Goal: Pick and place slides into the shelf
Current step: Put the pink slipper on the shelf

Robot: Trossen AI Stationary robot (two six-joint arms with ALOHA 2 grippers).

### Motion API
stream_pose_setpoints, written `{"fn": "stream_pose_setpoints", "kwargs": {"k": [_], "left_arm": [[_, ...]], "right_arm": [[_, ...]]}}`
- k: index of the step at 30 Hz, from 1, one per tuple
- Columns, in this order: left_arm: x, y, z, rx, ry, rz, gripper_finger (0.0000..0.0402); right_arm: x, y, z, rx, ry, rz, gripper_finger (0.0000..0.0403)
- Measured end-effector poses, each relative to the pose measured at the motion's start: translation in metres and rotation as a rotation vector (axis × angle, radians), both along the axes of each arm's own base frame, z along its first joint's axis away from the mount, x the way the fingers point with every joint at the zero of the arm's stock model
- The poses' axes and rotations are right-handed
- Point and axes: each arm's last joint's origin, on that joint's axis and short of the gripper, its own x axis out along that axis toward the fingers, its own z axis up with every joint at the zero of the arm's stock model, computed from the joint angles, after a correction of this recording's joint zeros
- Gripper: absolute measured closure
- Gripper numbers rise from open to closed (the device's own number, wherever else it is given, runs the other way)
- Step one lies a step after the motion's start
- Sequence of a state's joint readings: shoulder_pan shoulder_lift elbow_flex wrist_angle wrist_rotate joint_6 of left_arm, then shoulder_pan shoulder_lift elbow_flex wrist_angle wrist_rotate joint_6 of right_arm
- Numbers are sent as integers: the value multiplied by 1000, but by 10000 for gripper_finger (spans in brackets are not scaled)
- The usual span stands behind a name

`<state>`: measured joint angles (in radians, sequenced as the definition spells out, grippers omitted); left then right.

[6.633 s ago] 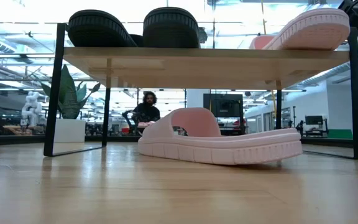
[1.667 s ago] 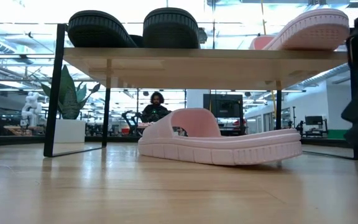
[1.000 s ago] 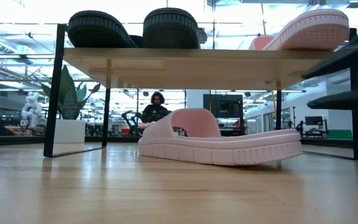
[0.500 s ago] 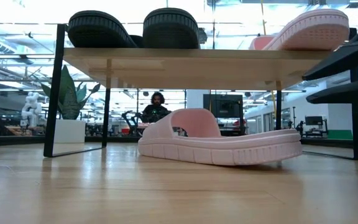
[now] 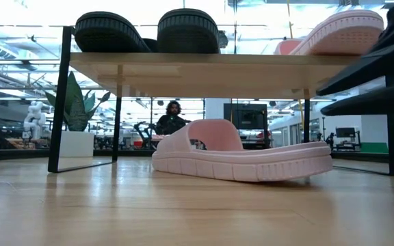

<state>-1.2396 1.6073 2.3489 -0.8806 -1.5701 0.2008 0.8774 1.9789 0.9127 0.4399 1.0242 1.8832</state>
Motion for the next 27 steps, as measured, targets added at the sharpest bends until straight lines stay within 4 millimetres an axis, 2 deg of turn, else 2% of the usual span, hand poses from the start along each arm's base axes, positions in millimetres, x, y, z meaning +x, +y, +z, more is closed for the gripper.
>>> {"fn": "stream_pose_setpoints", "kwargs": {"k": [18,27], "left_arm": [[0,0,-1,9,3,1,240],[0,0,-1,-20,-7,1,240]], "right_arm": [[9,-4,0,0,91,134,358],[15,-8,0,22,86,125,357]]}}
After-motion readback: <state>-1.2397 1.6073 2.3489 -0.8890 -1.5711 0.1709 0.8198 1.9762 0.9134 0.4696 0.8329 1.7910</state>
